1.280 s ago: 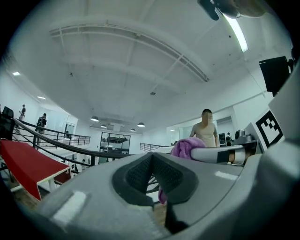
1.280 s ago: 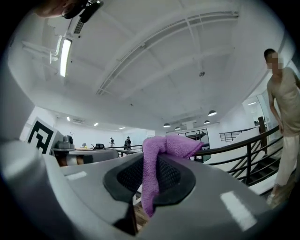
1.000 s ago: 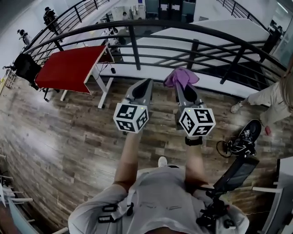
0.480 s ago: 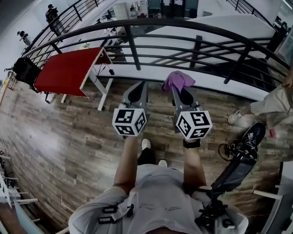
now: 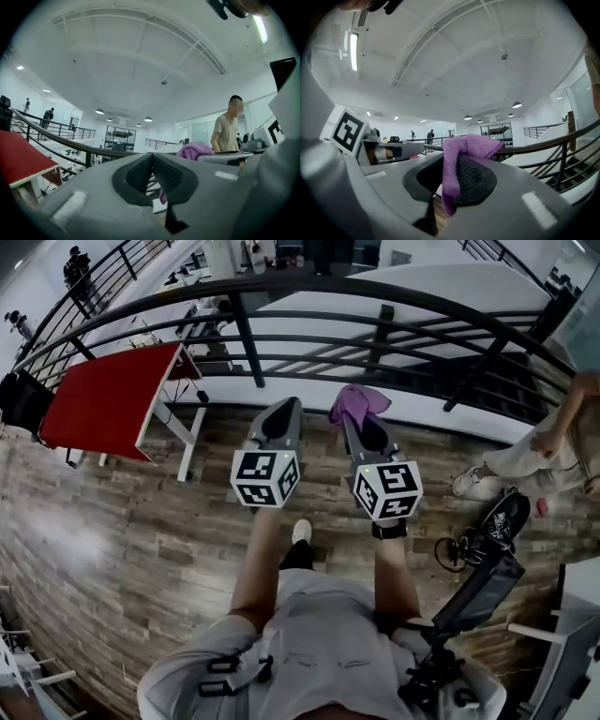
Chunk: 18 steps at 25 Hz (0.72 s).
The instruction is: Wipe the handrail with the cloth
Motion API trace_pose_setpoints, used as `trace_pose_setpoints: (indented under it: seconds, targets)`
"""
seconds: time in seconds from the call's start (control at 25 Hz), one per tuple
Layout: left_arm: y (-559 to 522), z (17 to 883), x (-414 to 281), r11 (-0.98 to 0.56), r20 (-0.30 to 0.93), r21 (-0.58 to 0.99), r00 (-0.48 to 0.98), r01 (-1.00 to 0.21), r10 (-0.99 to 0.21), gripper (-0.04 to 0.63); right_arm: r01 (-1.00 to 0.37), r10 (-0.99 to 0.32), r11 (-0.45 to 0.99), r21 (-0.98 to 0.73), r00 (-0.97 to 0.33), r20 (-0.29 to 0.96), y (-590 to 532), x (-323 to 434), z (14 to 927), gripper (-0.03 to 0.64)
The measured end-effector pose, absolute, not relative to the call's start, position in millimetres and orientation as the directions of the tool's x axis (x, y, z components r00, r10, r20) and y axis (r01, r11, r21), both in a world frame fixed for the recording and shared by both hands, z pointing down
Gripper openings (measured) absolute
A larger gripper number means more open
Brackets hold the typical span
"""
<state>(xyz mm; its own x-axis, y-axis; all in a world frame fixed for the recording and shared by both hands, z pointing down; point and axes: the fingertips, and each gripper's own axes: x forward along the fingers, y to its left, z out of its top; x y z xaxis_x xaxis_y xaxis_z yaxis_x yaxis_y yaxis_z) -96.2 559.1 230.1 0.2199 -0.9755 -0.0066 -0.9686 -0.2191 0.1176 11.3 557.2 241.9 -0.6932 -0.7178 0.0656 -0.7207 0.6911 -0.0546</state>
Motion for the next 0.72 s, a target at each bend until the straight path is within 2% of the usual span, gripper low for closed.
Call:
trace_pose_setpoints:
  seconds: [0.44,0.72]
  targets:
    - [438,206,-159,-0.238,-0.034,0.025,0.237,-0.971,-0.971,-0.003,-0.741,-0.740,0.671,0.029,-0.666,0.093,446,-63,222,0.052]
    - [399,245,-186,-0.236,0.061,0.050,0.239,-0.970,-0.969,-0.003,-0.741,-0.742,0.666,0.089,-0.644,0.185,416,-90,253,0.060]
